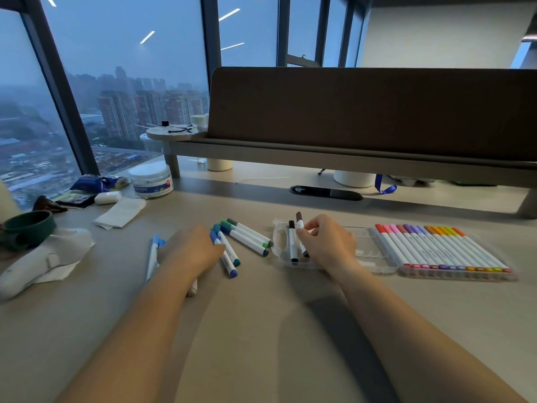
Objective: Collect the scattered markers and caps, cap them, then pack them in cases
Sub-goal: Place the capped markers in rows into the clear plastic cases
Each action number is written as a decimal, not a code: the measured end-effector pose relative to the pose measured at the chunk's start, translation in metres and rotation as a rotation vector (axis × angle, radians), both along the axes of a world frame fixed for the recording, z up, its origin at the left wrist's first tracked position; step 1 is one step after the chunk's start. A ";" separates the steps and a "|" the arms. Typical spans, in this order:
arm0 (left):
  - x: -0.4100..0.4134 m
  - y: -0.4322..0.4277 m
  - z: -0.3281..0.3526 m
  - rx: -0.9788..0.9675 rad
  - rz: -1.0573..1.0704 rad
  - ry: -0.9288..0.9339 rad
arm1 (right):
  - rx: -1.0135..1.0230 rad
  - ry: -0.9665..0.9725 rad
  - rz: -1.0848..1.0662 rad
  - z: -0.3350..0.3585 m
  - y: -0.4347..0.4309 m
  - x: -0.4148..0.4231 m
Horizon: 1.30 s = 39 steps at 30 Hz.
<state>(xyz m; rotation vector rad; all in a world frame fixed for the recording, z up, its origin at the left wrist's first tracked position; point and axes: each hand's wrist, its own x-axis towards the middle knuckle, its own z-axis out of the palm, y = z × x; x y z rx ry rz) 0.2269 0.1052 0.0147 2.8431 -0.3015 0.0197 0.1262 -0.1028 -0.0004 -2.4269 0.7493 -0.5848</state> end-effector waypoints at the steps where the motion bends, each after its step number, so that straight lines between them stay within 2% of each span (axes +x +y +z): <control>1: 0.000 0.001 0.000 0.011 -0.009 0.017 | -0.020 -0.007 0.002 0.000 0.002 0.000; 8: -0.001 -0.003 -0.002 0.027 -0.066 0.066 | -0.178 -0.017 -0.009 -0.002 0.007 0.002; 20: 0.002 -0.010 -0.010 0.024 -0.073 0.073 | -0.166 0.072 -0.033 -0.003 0.007 0.006; 27: 0.002 0.001 0.001 -0.162 -0.054 0.089 | -0.043 0.120 -0.016 0.001 0.003 0.006; 33: 0.001 0.009 0.006 -0.227 -0.031 0.090 | -0.108 0.118 0.003 -0.001 0.005 0.003; 39: 0.009 0.031 0.003 -0.303 0.097 0.068 | -0.238 0.112 -0.010 -0.002 0.010 0.000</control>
